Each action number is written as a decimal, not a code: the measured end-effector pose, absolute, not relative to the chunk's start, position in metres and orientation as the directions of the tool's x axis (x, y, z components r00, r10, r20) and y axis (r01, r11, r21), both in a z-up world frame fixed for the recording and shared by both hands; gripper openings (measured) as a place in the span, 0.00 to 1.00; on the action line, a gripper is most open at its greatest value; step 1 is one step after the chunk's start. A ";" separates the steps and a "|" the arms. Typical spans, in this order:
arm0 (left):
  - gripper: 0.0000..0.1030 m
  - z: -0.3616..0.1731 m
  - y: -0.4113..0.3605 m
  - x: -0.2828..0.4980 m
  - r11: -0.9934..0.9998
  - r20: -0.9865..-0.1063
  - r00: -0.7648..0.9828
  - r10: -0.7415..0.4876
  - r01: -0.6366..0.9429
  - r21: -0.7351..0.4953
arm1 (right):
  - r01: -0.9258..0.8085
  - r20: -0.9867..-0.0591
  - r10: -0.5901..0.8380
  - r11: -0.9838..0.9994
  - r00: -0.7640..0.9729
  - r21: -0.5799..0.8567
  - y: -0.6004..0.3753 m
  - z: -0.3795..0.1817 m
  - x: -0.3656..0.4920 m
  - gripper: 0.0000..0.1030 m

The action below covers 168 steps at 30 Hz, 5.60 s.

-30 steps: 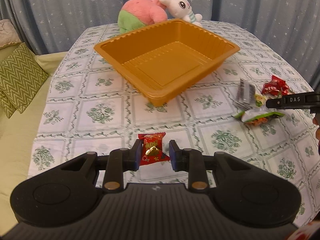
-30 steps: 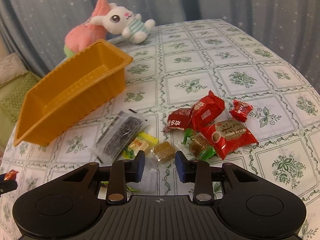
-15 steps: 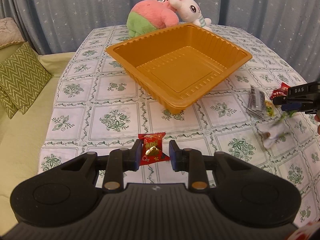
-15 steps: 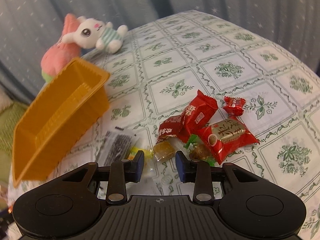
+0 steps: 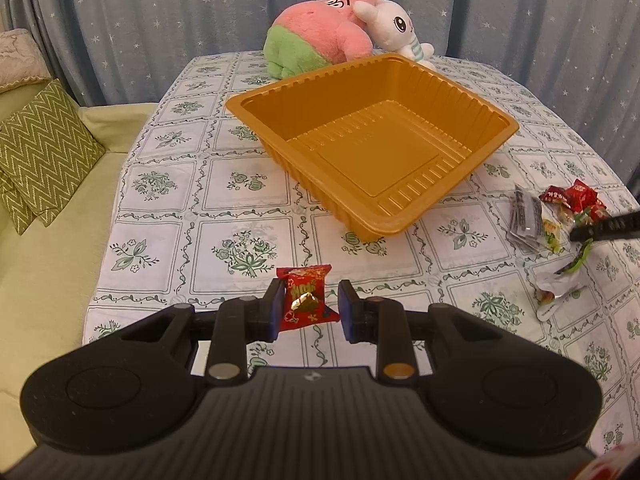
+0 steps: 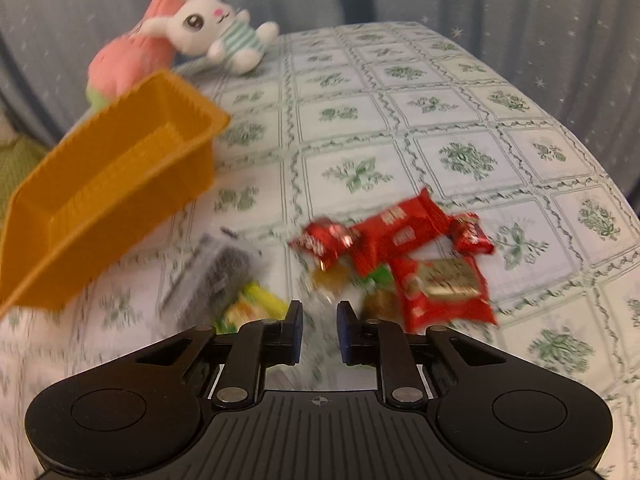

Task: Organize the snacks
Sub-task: 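Carry the red candy with the left tool while the right tool grasps a clear packet, then lower both held snacks into the orange tray and open both tools, then move the left tool back to the snack pile and grasp the white-and-green bag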

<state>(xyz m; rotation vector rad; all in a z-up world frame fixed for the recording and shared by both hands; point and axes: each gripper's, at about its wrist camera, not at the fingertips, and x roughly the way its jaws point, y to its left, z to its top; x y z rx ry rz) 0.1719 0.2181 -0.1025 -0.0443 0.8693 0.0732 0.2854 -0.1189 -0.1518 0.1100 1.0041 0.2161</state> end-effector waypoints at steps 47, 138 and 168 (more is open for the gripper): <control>0.25 -0.054 0.217 0.229 1.000 -0.701 0.713 -0.012 -0.008 -0.025 | -0.224 -0.724 0.442 0.896 0.530 0.383 -0.070 -0.077 0.286 0.21; 0.46 -0.071 0.035 0.116 0.999 -0.723 0.690 -0.050 0.036 -0.035 | -0.457 -0.663 0.543 0.829 0.515 0.324 -0.190 -0.081 0.197 0.68; 0.46 -0.143 -0.028 0.180 0.786 -0.739 0.668 -0.092 0.504 0.358 | -0.192 -0.752 0.372 0.928 0.544 0.320 -0.238 -0.113 0.196 0.68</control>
